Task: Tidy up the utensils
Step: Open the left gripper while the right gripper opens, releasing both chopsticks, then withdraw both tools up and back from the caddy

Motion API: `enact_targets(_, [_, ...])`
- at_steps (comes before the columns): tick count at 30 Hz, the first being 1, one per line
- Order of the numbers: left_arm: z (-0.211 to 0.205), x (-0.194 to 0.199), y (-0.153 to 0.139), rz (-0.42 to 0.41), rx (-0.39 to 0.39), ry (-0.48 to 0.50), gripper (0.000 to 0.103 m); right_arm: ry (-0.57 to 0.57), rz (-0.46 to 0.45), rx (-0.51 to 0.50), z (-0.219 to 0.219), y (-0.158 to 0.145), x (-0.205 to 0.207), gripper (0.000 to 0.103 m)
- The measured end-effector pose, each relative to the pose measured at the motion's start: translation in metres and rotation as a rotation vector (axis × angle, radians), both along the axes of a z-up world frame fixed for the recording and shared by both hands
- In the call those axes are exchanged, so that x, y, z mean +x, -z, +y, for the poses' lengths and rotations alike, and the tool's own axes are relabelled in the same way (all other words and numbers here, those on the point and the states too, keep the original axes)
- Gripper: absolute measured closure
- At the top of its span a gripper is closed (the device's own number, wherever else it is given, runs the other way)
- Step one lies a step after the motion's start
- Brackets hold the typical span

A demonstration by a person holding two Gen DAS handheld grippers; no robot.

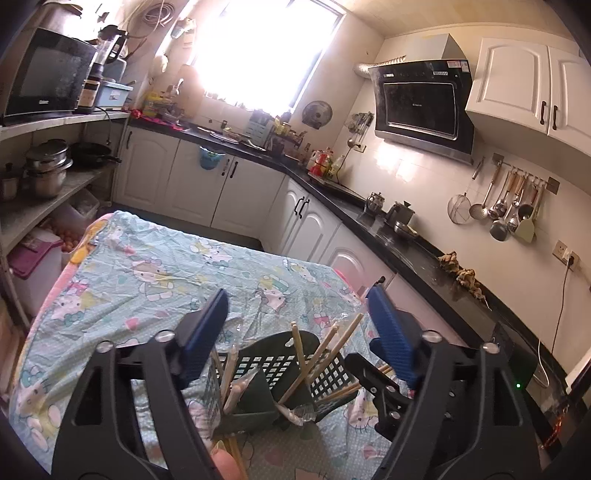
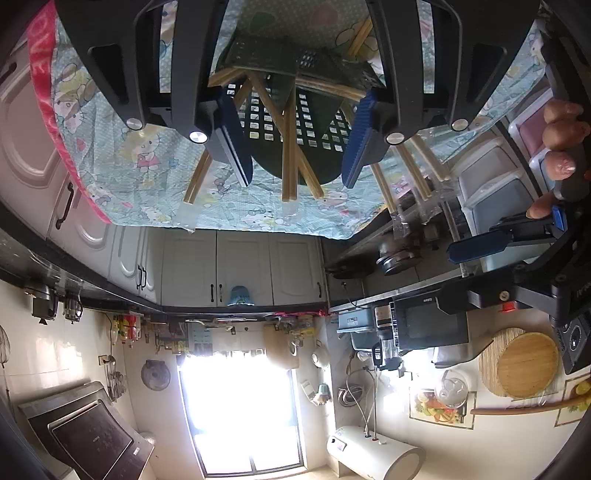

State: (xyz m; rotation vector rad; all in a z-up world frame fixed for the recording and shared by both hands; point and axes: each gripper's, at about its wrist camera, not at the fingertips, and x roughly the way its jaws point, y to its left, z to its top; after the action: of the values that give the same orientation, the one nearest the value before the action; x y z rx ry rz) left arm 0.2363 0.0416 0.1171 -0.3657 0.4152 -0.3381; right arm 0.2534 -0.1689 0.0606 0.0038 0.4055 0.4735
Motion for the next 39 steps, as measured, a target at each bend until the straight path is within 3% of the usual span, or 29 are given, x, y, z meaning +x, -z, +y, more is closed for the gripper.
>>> enact_targets(5, [0.003,-0.011,-0.002,0.003,0.01,-0.017,0.016,0.001,0.0,0.004,-0.005,-0.005,-0.011,0.046])
enact_targets(10, [0.006,-0.024,0.0,0.015,0.007,-0.021,0.011,0.006,0.011,-0.002,-0.011,-0.008,-0.023,0.041])
enact_targets(32, [0.01,-0.069,0.024,0.043,0.013,-0.029,0.011,0.029,0.036,-0.052,-0.033,-0.008,-0.076,0.031])
enact_targets(39, [0.009,-0.074,0.038,0.077,0.032,-0.031,0.011,0.037,0.093,-0.069,-0.04,0.002,-0.088,0.028])
